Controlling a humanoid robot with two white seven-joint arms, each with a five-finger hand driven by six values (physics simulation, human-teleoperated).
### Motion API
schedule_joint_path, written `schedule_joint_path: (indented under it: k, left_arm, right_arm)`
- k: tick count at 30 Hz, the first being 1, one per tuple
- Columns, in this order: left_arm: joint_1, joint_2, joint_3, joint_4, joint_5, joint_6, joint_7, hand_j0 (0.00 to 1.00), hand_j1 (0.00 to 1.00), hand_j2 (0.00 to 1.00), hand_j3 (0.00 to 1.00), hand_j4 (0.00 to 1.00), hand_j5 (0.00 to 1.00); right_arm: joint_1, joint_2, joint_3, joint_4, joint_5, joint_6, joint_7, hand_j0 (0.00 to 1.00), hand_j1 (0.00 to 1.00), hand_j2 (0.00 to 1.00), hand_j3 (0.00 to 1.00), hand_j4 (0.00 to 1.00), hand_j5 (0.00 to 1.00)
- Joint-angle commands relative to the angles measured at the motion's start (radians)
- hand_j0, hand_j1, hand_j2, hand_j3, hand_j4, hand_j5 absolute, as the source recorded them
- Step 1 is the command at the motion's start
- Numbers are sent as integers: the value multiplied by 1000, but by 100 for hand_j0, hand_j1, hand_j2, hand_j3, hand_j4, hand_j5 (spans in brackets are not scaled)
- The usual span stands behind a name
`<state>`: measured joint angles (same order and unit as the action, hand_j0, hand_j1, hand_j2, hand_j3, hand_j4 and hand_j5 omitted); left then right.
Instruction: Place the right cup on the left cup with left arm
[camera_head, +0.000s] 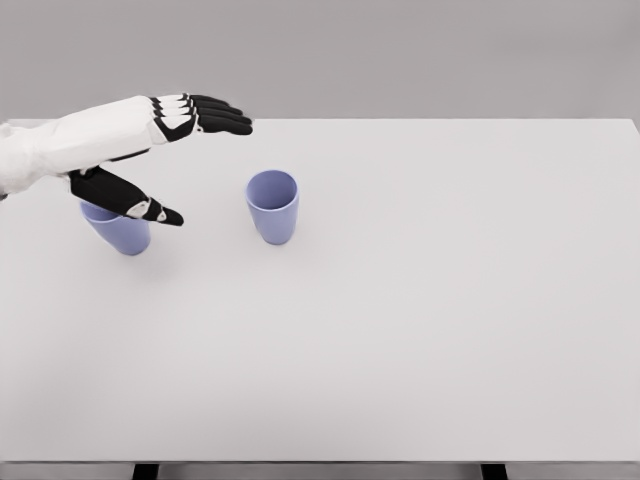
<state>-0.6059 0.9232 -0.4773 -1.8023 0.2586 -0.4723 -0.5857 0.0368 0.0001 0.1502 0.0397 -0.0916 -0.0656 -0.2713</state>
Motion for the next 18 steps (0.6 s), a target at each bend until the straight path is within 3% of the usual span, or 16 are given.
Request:
schedule_joint_path:
  k: [1,3,7,12,18]
  left_arm:
    - [-8,6,-145,0,70,158,-25,100,100,100,100,100,100]
    - [-57,-14,-205,1,74,293,-25,100,100,100,100,100,100]
    - [-92,-87,-219,4,82,538,-25,100,100,100,100,100,100]
    - [-150,-116,-230,66,176,616,-25,100,100,100,100,100,100]
    - [-184,-184,-248,170,172,676,-2,100,100,100,100,100,100]
  right_arm:
    - [0,0,0,0,0,0,0,100,100,100,100,100,100]
    - [0,0,0,0,1,0,0,100,100,100,100,100,100]
    - [0,0,0,0,0,0,0,100,100,100,100,100,100]
    - [0,0,0,0,0,0,0,100,100,100,100,100,100]
    - [0,0,0,0,0,0,0,100,100,100,100,100,100]
